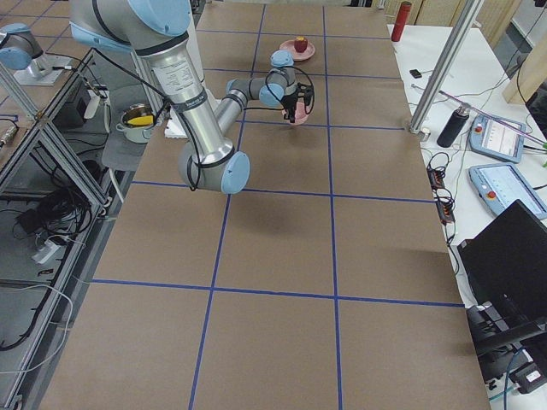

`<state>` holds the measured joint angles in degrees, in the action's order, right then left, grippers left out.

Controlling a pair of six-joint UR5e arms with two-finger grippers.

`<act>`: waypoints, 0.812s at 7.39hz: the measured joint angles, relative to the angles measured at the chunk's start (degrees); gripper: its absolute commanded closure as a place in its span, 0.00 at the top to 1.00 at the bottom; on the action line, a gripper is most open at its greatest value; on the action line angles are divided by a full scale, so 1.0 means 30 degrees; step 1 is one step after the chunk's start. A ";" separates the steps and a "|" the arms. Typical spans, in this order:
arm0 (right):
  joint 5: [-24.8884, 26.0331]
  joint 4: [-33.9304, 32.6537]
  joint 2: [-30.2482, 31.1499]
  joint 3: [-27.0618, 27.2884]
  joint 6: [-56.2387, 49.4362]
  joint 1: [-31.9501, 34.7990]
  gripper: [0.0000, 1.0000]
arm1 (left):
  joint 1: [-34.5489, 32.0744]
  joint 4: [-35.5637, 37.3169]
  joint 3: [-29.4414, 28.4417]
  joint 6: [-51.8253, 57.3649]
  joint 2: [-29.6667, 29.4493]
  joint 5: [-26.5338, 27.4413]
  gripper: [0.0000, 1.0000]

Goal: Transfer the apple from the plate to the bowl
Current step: 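Grip the pink bowl rim with the right gripper and drag it toward the table center, then release the pink bowl and raise the right arm away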

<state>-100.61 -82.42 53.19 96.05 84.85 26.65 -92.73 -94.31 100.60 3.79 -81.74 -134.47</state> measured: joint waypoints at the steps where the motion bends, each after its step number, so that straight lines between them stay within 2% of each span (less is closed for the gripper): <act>1: 0.0151 -0.0021 -0.0263 -0.0422 0.0052 -0.0239 0.00 | 0.0000 -0.0001 0.0004 0.0003 0.0000 0.0001 0.98; 2: 0.0201 0.0023 -0.0363 -0.0606 0.0057 -0.0373 0.24 | 0.0000 0.0000 0.0009 0.0009 0.0000 0.0000 0.98; 3: 0.0217 0.0096 -0.0396 -0.0677 0.0046 -0.0446 0.64 | 0.0000 0.0000 0.0007 0.0009 0.0000 0.0000 0.98; 4: 0.0224 0.0147 -0.0405 -0.0661 0.0062 -0.0474 0.99 | 0.0000 0.0000 -0.0004 0.0017 0.0000 0.0000 0.98; 6: 0.0291 0.0136 -0.0344 -0.0164 0.0068 -0.0172 1.00 | 0.0000 0.0000 0.0000 0.0024 -0.0004 0.0019 0.98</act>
<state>-99.74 -82.01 52.15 95.56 85.05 26.14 -92.73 -94.31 100.60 3.86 -81.75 -134.42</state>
